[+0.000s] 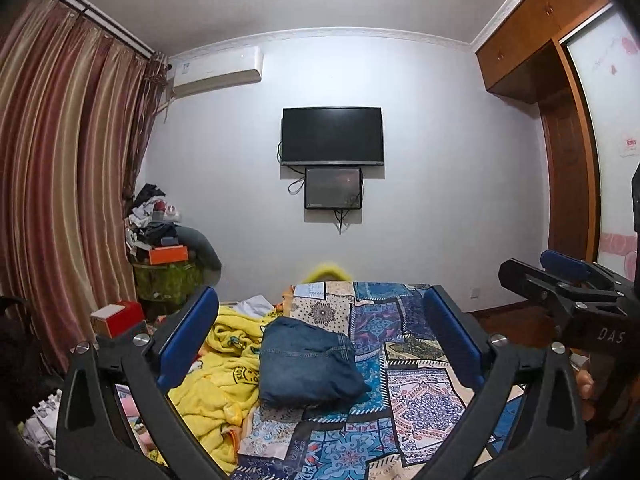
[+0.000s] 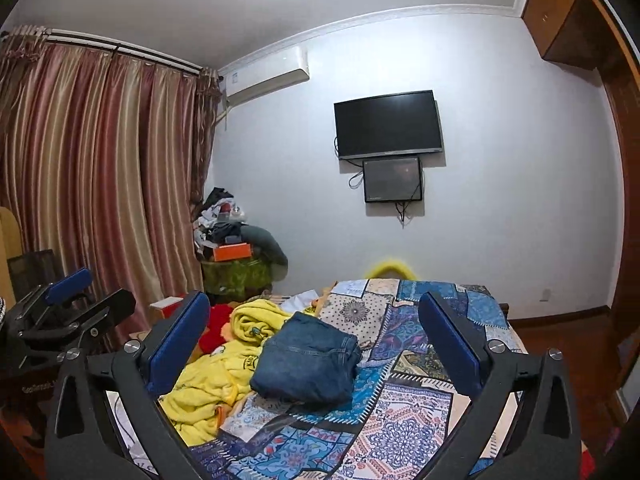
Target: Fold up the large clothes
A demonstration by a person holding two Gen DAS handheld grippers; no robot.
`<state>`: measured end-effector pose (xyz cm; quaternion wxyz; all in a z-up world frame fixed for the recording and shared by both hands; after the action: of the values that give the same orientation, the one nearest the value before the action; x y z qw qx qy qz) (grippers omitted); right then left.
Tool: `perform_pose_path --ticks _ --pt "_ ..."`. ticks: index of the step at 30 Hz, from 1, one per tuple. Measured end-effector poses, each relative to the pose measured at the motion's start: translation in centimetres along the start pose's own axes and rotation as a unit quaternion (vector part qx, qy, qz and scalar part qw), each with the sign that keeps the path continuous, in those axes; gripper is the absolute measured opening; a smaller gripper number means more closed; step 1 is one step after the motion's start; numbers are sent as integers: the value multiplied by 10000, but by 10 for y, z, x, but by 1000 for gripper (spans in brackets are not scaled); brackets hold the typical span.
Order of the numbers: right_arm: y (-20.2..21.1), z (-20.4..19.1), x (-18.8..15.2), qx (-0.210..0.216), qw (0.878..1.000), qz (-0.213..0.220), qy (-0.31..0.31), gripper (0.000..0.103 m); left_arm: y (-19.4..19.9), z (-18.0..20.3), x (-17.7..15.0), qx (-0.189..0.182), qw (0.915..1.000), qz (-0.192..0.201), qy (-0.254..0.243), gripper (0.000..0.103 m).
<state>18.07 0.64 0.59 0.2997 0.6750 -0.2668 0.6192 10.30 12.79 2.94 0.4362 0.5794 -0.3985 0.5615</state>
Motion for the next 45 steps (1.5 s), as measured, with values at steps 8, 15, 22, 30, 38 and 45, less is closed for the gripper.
perform_pose_path --ticks 8,15,22,30,38,45 --pt "2 0 -9 -17 10000 -59 59 103 -2 0 -7 39 10000 -63 46 103" --pt "4 -2 -14 -32 9999 -125 112 103 -3 0 -10 72 9999 -103 32 103" --pt "7 -5 -13 -16 9997 -163 179 103 -3 -2 -11 62 9999 -110 33 103" --pt "9 -8 -11 -1 9996 -187 203 103 -3 0 -10 78 9999 -108 36 103" --pt "7 -9 -12 -23 9994 -224 254 103 -2 0 -10 76 9999 -121 28 103" --pt "7 -9 -11 -41 9995 -220 232 103 -2 1 -10 71 9999 -131 44 103"
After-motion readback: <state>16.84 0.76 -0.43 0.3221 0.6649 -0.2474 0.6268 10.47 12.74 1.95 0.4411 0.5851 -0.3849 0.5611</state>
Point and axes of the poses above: each gripper's, at about its wrist camera, not at the fingertips, and y roughly against the way its jaws point, z to its right, x to its top, the point moved 10 cm from there along -y, roughly the way its jaws point, and after that the axes turned 4 degrees about x, right-handed, at the moved point
